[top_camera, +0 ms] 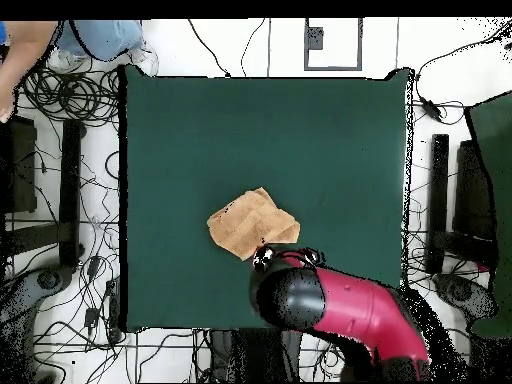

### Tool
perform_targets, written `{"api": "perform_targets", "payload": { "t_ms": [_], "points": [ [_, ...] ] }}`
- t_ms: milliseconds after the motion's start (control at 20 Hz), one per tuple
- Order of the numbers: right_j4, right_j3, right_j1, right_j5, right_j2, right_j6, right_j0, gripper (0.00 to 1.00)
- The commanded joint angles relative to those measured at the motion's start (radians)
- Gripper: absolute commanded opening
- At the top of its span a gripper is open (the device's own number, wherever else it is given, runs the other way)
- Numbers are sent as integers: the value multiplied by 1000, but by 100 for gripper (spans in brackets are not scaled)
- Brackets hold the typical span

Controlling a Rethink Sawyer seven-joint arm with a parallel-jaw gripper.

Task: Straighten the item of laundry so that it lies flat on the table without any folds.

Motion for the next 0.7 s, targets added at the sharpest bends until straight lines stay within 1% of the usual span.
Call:
{"api": "perform_targets", "payload": {
  "t_ms": [50,200,350,450,700],
  "points": [
    [-100,-124,160,34,216,-200,-65,100],
    [-136,-162,187,53,250,-215,-100,100],
    [-172,-206,232,65,288,-232,-134,100],
    [-198,-230,273,49,308,-226,-147,100],
    [-258,-256,346,-6,344,-183,-154,100]
  ]
}}
